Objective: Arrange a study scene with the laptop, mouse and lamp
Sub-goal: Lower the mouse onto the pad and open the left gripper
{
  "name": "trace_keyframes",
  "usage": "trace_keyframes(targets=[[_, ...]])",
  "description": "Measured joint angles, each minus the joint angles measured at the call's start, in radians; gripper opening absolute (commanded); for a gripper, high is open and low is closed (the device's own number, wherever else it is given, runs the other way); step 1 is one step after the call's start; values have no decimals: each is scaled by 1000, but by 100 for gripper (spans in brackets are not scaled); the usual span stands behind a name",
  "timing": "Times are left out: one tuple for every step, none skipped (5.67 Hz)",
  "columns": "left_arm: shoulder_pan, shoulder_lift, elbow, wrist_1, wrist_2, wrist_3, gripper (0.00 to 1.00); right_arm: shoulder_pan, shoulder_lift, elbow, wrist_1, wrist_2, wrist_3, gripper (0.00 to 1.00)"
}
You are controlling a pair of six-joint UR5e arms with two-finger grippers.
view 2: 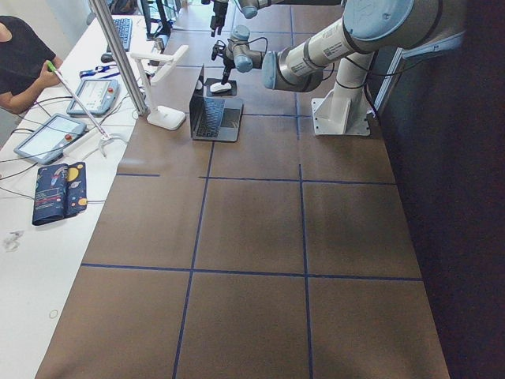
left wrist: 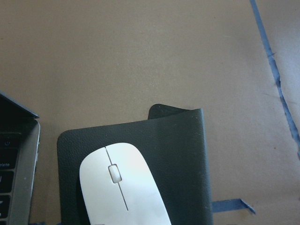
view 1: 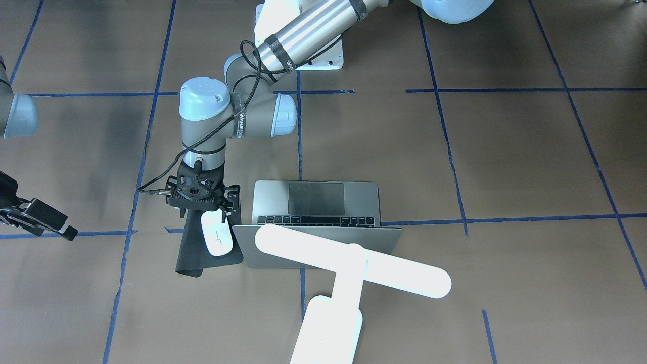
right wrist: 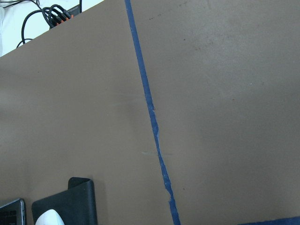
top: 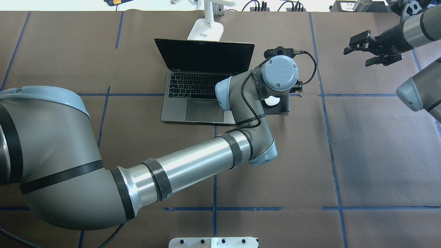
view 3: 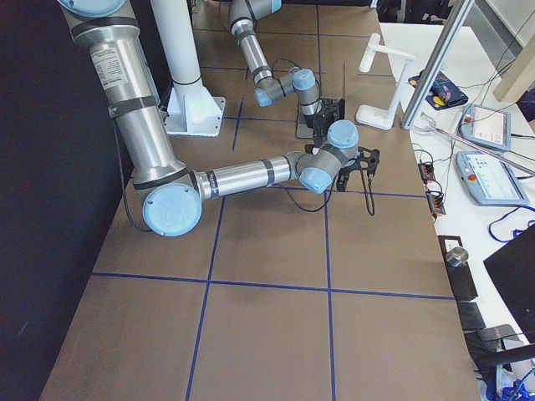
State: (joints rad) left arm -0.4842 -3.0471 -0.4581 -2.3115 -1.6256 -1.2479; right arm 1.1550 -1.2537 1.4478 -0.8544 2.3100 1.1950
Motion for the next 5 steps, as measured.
trace_keyframes(targets=[[-3,6,-55,6,-26,-44,100,9,-2,-3,-3,1,-2,100],[-6,29,-146,39,-61,-87,100,28,-7,-8,-7,6,-33,100],[-12,93,-300,114,-105,-109,100,60,-12,-13,-22,16,-92,100],[-28,199,-512,211,-162,-113,100,97,-16,-17,-67,33,-188,100],[-61,306,-695,288,-235,-111,100,127,-32,-18,-129,45,-333,100]])
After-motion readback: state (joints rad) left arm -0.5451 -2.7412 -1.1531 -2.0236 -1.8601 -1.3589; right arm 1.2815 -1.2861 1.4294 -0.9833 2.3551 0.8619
